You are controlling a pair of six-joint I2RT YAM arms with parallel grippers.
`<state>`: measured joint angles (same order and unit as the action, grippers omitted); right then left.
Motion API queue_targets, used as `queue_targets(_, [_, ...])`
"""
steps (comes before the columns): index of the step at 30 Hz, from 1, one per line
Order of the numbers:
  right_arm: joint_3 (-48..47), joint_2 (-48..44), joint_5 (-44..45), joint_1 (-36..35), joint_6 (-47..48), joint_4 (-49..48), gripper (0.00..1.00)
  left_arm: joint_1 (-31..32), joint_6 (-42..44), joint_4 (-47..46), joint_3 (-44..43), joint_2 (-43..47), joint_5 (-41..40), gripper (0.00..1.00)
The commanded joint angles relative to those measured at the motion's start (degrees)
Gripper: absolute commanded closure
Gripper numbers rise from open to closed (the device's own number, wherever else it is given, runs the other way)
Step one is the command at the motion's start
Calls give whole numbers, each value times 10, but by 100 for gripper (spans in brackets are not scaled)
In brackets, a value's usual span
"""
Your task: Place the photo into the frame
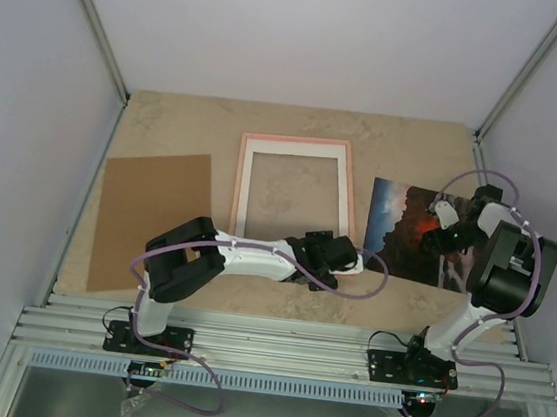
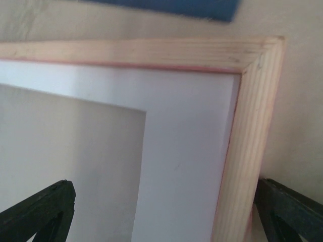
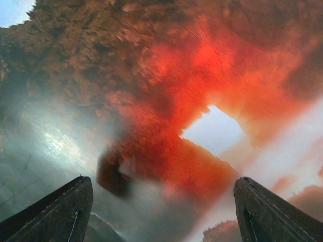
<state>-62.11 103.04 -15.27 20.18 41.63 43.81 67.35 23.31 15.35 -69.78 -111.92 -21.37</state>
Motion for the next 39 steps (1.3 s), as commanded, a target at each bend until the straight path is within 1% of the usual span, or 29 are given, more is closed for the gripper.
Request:
queue_targets(1, [59, 31, -21, -47, -12, 7, 23, -54, 2, -16, 36, 39, -47, 1])
queue_targets(5, [84, 35, -43, -85, -27, 2, 23, -95, -4, -12, 67, 69, -41, 0])
queue_targets(9, [97, 43, -71, -122, -50, -1, 24, -135, -27, 13, 72, 100, -6, 1])
queue_targets(11, [101, 44, -83, -142, -53, -1, 25, -142, -36, 21, 72, 122, 20, 1])
queue_targets(14, [83, 27, -110, -155, -55, 15, 25, -143, -70, 54, 45, 147, 94, 1])
queue_targets(17, [31, -2, -158, -137, -46, 66, 24, -143, -107, 86, -5, 145, 182, 1])
queue_targets(20, [-5, -45, -139, -106, -41, 75, 21, -141, -142, 66, -41, 136, 255, 1])
queue_targets(22, [-19, -64, -111, -84, -36, 63, 18, -135, -175, 48, -71, 115, 264, 1])
queue_targets(24, [-34, -67, -97, -58, -34, 55, 16, -127, -210, 46, -120, 80, 270, 1])
queue_targets(29, [-74, -30, -85, 14, -35, 59, 16, -107, -349, 27, -214, 4, 252, 1])
queue_targets(33, [-70, -12, -28, 54, -33, 16, 19, -101, -456, 17, -275, -59, 251, 1])
queue_targets(35, [-64, -4, -10, 73, -34, -2, 21, -100, -498, 25, -320, -94, 258, 0])
queue_targets(39, [-34, 6, 13, 79, -32, -29, 28, -102, -571, 44, -380, -158, 265, 0])
